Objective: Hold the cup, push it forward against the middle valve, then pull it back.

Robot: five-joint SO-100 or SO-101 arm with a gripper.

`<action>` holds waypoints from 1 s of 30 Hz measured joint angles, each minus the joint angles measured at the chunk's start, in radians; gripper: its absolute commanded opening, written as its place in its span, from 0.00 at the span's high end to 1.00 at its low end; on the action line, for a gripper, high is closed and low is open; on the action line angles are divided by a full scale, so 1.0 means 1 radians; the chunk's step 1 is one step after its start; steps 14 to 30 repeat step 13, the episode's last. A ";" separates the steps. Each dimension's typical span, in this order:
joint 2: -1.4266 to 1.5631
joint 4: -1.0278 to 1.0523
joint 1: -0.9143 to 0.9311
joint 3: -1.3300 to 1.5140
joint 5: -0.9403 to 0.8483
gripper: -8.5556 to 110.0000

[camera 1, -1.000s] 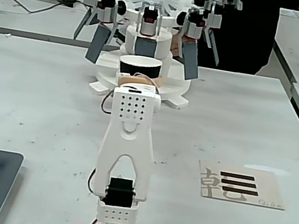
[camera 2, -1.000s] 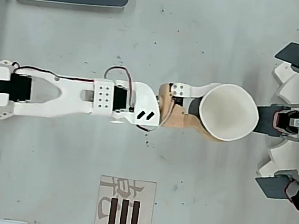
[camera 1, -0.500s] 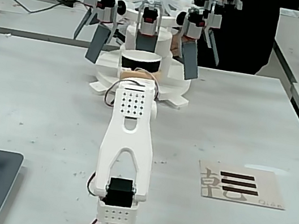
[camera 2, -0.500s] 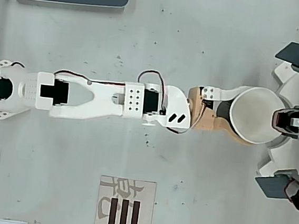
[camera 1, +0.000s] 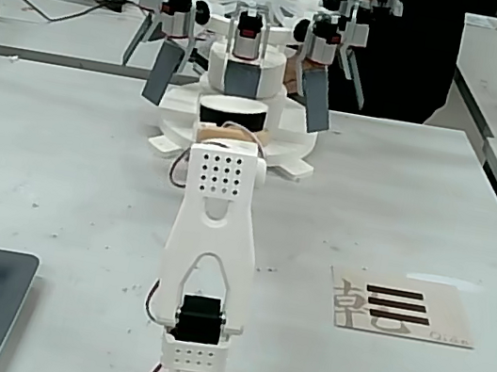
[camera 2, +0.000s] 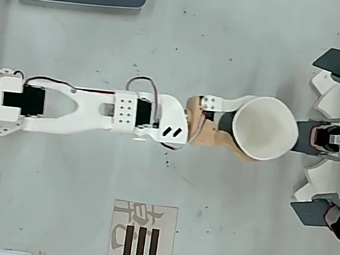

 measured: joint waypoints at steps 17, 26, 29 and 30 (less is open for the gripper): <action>0.216 -0.041 0.000 0.227 0.000 0.89; 0.216 -0.041 0.000 0.227 0.000 0.89; 0.216 -0.041 0.000 0.227 0.000 0.89; 0.216 -0.041 0.000 0.227 0.000 0.89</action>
